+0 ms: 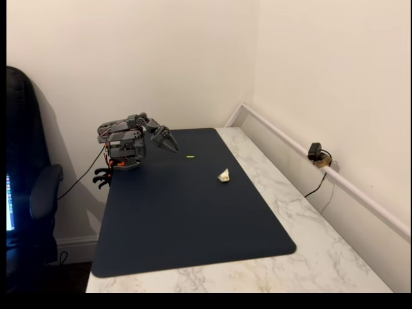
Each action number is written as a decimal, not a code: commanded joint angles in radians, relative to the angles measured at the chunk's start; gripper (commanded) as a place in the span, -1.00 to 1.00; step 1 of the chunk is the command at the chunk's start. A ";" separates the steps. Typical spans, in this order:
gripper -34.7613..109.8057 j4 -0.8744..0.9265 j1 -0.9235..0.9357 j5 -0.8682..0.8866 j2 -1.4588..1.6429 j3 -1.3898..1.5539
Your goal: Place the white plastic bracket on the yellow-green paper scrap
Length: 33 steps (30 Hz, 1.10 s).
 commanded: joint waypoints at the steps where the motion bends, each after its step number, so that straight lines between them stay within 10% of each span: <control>1: -0.52 0.020 -0.006 0.005 0.032 -0.005; 18: -0.52 -0.144 0.054 0.091 0.034 0.029; 20: -0.52 -0.003 0.061 0.364 0.034 -0.054; 33: -0.52 0.149 -0.117 0.270 -0.460 -0.733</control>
